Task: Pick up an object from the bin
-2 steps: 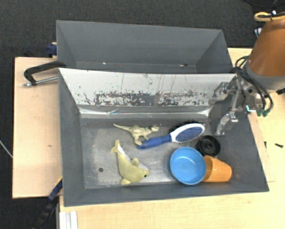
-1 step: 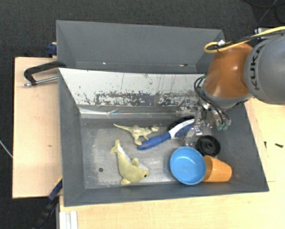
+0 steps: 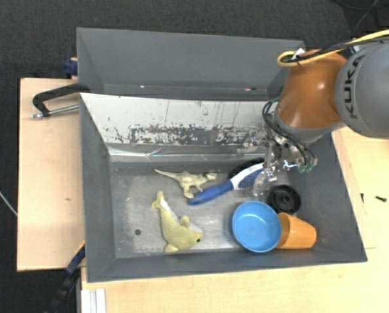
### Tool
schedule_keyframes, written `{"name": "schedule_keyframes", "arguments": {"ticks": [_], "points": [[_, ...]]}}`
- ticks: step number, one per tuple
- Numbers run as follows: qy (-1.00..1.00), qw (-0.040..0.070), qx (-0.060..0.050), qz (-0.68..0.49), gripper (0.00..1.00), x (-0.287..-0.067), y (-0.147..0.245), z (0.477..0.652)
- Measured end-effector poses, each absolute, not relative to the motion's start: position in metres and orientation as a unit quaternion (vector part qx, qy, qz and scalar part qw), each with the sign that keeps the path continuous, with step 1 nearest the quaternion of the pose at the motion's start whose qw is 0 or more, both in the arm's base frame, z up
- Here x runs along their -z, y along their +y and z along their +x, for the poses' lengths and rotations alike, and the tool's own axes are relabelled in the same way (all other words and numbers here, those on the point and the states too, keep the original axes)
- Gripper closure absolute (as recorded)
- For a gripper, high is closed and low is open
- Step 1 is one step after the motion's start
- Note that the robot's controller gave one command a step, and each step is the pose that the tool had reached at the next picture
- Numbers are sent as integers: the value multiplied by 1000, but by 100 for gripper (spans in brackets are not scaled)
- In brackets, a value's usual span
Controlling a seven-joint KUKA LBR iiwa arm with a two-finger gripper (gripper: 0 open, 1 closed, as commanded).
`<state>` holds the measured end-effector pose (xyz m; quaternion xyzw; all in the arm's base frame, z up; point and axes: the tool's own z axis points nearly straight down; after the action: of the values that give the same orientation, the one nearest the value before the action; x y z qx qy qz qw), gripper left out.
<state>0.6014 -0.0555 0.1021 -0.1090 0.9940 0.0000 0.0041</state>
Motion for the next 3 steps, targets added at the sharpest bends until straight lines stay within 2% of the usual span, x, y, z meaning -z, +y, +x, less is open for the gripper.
{"name": "schedule_keyframes", "arguments": {"ticks": [1, 2, 3], "points": [[999, 2, -1, -40, 0, -110, -54, 594], [999, 1, -1, 53, 0, -74, -53, 596], [999, 1, -1, 53, 0, -76, -52, 597]]}}
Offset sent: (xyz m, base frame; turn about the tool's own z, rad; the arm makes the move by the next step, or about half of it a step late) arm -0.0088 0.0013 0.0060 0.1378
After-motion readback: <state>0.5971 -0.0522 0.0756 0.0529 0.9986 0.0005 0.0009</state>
